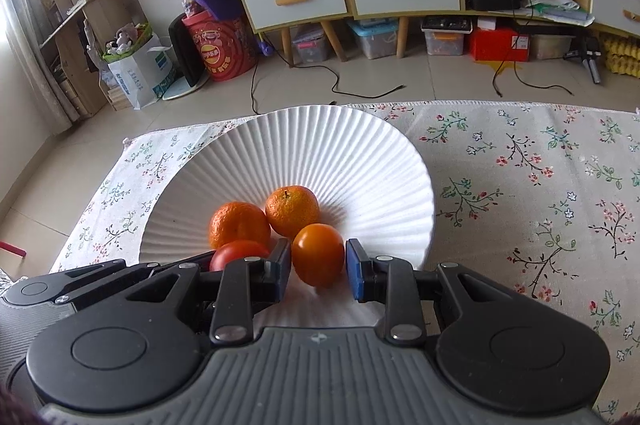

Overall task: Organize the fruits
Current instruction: 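Lower the red tomato into the bowl with the left gripper while the right opens, then grasp another red tomato with the left gripper while the right approaches an orange tomato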

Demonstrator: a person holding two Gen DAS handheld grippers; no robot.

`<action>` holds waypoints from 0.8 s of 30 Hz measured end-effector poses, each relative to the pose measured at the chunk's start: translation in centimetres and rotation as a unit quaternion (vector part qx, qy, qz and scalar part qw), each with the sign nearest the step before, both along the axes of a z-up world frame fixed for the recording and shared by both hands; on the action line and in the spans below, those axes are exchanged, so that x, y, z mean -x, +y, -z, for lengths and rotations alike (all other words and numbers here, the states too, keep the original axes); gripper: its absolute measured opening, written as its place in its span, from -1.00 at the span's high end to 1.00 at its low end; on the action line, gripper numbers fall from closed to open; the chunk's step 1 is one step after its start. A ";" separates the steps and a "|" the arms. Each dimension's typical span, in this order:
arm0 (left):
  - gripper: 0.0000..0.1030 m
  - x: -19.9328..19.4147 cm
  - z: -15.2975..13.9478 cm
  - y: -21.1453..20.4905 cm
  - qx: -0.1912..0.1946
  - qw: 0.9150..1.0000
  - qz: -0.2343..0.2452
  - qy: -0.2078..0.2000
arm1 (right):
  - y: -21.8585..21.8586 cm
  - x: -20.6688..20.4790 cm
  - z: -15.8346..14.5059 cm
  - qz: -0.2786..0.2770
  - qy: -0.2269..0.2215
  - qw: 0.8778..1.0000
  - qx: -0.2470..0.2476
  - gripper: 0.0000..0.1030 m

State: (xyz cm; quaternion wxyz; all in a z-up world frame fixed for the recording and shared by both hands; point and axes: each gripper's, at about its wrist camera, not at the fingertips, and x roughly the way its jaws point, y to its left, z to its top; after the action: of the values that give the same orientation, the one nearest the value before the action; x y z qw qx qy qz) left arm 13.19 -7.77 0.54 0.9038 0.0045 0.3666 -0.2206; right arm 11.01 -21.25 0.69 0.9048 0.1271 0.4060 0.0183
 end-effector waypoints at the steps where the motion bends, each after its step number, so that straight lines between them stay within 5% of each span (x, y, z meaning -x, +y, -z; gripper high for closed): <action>1: 0.24 0.1 -0.1 0.0 -0.002 1.000 0.002 -0.001 | 0.1 0.0 -0.1 -0.001 -0.002 1.000 0.001 0.46; 15: -0.42 1.3 -1.1 0.8 -0.010 1.000 0.022 -0.003 | 1.0 1.3 -2.0 -0.014 -0.021 1.000 0.014 -0.17; 24: -0.63 3.0 -1.5 2.5 -0.024 0.999 0.033 -0.005 | 0.6 2.8 -2.7 -0.007 -0.028 0.999 0.023 -0.49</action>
State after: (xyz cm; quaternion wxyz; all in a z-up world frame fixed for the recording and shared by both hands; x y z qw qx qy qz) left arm 10.15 -5.23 2.00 0.8976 0.0399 0.3668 -0.2413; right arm 8.25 -20.68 3.40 0.9183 0.1028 0.3818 0.0184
